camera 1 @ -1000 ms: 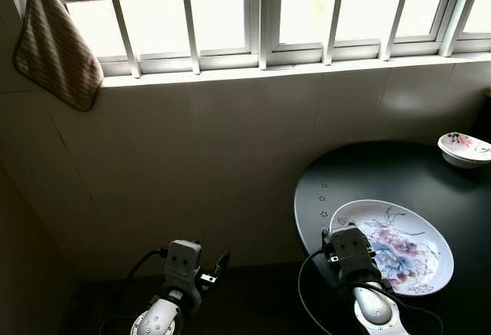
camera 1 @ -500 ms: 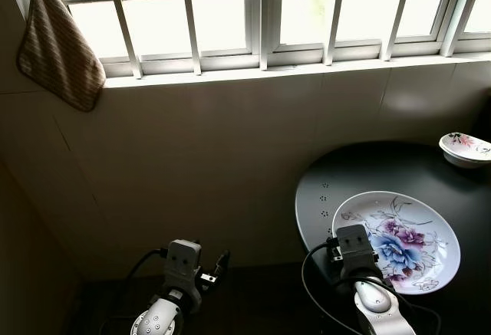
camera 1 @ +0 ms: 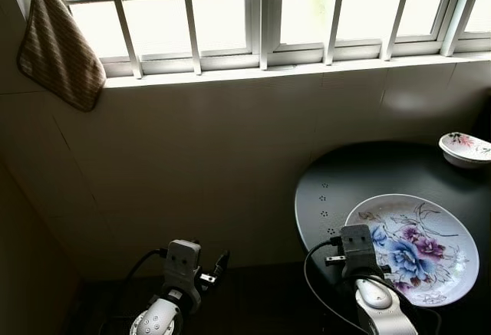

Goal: Kitchen organization

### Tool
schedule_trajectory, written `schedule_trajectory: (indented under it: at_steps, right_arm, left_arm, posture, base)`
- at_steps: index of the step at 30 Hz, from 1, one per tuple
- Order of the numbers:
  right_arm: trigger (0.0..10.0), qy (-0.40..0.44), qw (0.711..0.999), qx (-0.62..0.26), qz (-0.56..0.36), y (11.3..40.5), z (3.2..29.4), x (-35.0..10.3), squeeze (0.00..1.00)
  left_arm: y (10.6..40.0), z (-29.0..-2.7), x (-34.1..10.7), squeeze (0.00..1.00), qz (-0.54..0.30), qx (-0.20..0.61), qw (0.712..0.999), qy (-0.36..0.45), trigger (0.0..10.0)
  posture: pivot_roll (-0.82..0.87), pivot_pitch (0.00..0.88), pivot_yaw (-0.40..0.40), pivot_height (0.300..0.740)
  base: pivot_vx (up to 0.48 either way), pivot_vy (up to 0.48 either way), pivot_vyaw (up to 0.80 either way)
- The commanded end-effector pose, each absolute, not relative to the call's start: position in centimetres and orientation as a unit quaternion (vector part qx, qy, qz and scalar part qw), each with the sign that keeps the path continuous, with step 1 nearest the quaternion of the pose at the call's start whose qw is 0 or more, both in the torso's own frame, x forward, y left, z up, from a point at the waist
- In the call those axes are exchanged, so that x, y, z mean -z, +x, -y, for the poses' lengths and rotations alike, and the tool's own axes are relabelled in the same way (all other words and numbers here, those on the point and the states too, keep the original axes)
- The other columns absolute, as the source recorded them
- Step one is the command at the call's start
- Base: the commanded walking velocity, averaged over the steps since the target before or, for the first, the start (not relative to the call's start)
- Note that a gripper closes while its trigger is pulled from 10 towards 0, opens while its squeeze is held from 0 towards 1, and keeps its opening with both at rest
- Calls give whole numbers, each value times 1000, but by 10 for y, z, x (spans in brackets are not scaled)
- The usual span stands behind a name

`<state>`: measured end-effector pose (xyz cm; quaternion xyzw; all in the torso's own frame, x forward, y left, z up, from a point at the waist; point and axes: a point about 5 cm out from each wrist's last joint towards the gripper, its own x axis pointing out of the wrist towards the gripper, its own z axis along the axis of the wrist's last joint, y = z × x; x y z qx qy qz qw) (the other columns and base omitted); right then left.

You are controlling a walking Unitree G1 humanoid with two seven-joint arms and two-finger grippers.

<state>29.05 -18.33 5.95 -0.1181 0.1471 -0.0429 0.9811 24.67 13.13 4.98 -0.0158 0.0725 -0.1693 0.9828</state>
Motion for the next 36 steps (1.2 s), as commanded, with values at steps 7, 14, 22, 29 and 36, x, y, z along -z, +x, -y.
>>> schedule_trajectory:
  at_steps: [7,14,22,29,36]
  right_arm:
    - [0,-149,974,31,-167,286,181,-53,0]
    - [0,-149,974,31,-167,286,181,-53,0]
    - [0,-149,974,31,-167,286,181,-53,0]
    - [0,-149,974,31,-167,286,181,-53,0]
    - [0,-154,974,30,-166,286,180,-53,0]
  left_arm:
    - [247,-134,-51,0,-71,167,983,-14,10000]
    - [247,-134,-51,0,-71,167,983,-14,10000]
    - [247,-134,-51,0,-71,167,983,-14,10000]
    - [247,-134,-51,0,-71,167,983,-14,10000]
    - [247,-134,-51,0,-71,167,983,-14,10000]
  posture:
    - [43,0,46,740]
    - [43,0,46,740]
    - [43,0,46,740]
    - [43,0,46,740]
    - [43,0,46,740]
  base:
    - [0,0,0]
    - [0,0,0]
    - [0,0,0]
    - [0,0,0]
    - [0,0,0]
